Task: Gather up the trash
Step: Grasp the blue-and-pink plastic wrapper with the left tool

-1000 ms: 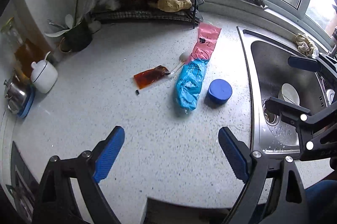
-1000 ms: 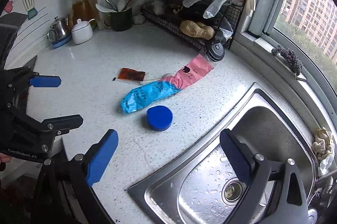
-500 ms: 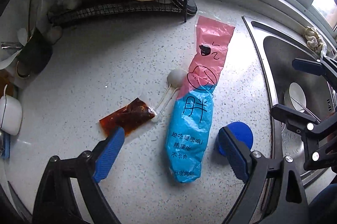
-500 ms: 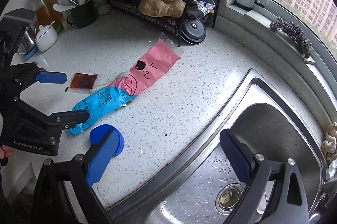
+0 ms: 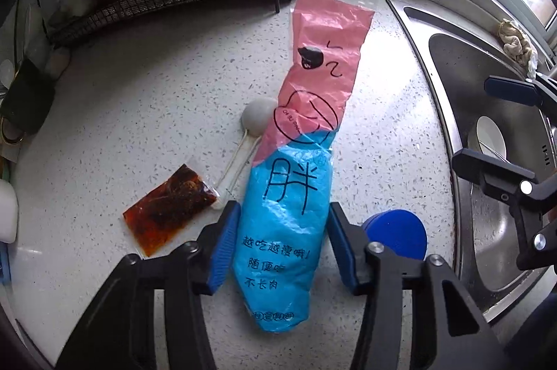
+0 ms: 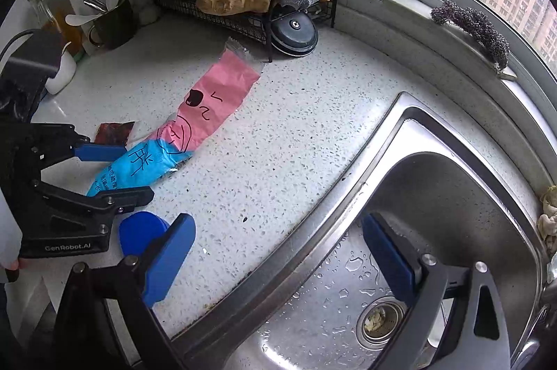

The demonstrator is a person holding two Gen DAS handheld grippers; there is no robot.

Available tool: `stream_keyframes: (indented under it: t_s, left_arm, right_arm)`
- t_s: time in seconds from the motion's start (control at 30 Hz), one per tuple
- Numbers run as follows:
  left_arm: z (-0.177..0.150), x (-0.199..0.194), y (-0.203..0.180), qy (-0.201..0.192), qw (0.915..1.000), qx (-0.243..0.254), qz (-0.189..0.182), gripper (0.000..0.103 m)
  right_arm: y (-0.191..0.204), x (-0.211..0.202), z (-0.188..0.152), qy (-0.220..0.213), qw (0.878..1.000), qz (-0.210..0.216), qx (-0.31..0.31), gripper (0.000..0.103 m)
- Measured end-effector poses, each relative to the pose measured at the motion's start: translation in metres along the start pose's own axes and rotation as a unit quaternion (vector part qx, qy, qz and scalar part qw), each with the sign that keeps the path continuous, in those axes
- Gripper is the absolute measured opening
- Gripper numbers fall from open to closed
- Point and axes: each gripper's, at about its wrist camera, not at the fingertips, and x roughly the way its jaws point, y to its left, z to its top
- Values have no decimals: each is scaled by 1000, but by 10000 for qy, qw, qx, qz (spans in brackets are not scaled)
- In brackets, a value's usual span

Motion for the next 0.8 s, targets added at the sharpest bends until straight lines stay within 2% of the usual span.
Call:
stream_keyframes:
  t_s: [0.1,0.17,0.4,0.57,0.8]
  left_arm:
    - [-6,-5,-1,-64,9998,-117,-141,23]
    - [-10,-10,-2,-134,9997,-169,-111,19]
    - [-33,-49,4,-436,9980,-444,70,17]
    - [-59,-73,19,-489,9957,-747,258,17]
    - [-88,-76,34,-415,9909,-1198,439,17]
  right_arm:
    - [3,-3,-2,-30,10000,20,-18,97]
    - [6,-7,-3,-49,10000,46,-46,97]
    - [23,-30,-2,-233,9990,265,-291,97]
    - [45,-34,0,-284,9963,544,-595,97]
    - [76,-17,2,-210,9898,948,-1038,97]
